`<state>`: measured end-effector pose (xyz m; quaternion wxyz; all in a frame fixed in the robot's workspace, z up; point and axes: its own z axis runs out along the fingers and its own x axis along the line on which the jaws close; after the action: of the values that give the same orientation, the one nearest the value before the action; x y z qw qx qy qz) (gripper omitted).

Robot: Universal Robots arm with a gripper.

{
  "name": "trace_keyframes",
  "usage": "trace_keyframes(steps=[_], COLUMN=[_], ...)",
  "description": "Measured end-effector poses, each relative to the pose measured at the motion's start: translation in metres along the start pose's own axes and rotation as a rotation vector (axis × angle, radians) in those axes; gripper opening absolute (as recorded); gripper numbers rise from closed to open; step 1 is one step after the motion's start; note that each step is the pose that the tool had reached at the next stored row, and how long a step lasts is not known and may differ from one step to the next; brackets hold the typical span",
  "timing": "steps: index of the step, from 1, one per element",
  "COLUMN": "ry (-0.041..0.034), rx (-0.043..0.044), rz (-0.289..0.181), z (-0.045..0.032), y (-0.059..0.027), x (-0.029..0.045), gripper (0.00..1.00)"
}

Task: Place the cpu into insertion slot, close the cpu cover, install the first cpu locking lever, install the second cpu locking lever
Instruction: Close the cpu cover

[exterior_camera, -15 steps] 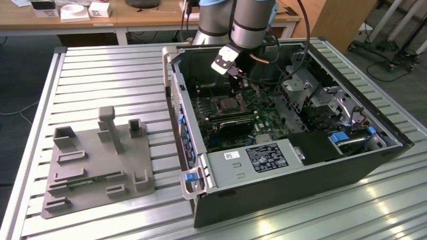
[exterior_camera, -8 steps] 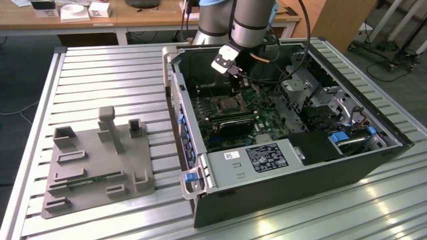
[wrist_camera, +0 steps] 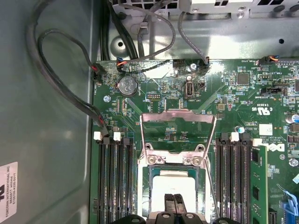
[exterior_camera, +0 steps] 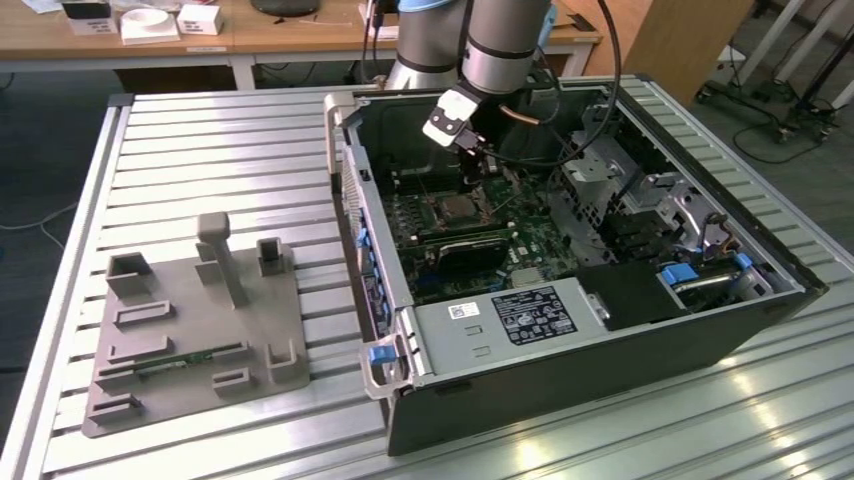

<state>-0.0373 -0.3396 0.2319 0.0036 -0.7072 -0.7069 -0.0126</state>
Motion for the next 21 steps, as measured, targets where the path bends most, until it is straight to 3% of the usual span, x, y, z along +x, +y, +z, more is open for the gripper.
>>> trace_keyframes(steps=[7, 21], ry=[0.0003, 0.0003], rx=[-0.0001, -0.0002], rz=[0.0, 0.0], z=[-0.0054, -0.0054], y=[0.0001, 0.0021], x=[0.0002, 0.0002], gripper=[0.1, 0.1])
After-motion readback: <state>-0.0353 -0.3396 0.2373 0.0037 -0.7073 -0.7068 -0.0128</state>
